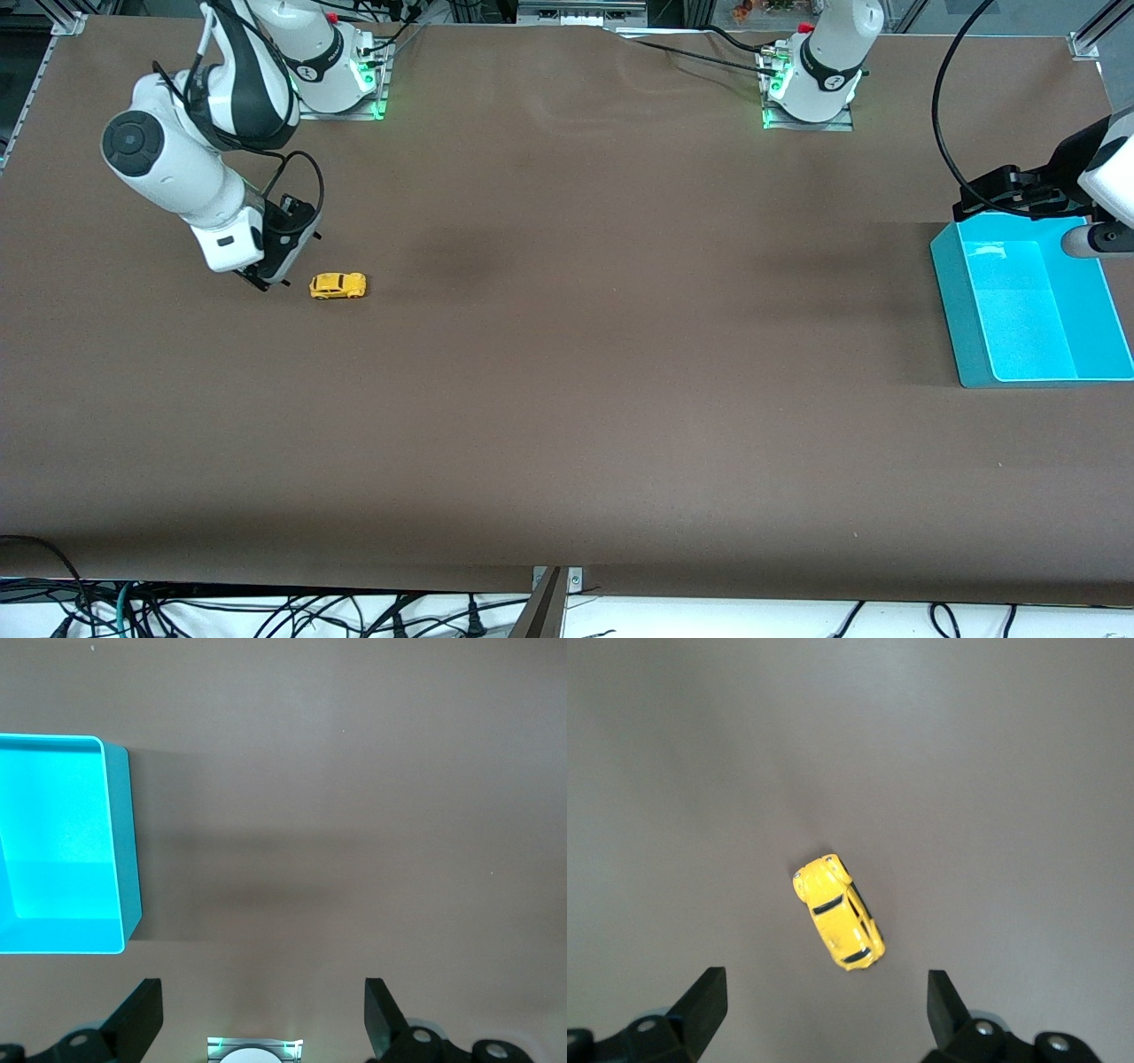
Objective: Wind and store yellow beetle car
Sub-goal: 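Reach the right gripper down over the yellow beetle car, then close the right gripper on the yellow car's body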
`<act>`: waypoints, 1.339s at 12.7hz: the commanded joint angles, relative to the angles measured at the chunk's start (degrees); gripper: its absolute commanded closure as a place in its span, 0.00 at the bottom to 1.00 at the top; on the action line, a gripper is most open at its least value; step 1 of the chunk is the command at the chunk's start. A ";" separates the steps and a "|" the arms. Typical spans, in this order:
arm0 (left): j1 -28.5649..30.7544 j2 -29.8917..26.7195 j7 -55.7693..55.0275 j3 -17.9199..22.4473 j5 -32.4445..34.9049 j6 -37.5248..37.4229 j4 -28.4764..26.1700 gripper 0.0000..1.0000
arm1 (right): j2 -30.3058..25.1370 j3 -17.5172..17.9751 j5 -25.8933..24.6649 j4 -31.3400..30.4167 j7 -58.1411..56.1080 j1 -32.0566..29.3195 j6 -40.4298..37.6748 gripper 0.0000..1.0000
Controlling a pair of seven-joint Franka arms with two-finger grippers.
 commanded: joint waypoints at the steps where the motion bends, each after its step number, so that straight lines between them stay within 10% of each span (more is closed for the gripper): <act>1: 0.03 -0.23 -0.44 0.01 0.62 0.48 -0.24 0.00 | 2.94 0.19 -0.38 -2.28 -12.75 0.00 5.79 0.00; 10: -0.06 -0.23 -0.44 0.01 0.62 0.48 -0.24 0.00 | 13.94 -0.07 -0.47 -5.80 -25.36 -0.53 22.06 0.01; 17: 0.03 -0.23 -0.35 0.01 0.62 0.48 -0.24 0.00 | 15.35 -0.07 -0.47 -7.47 -28.53 -1.76 26.03 0.55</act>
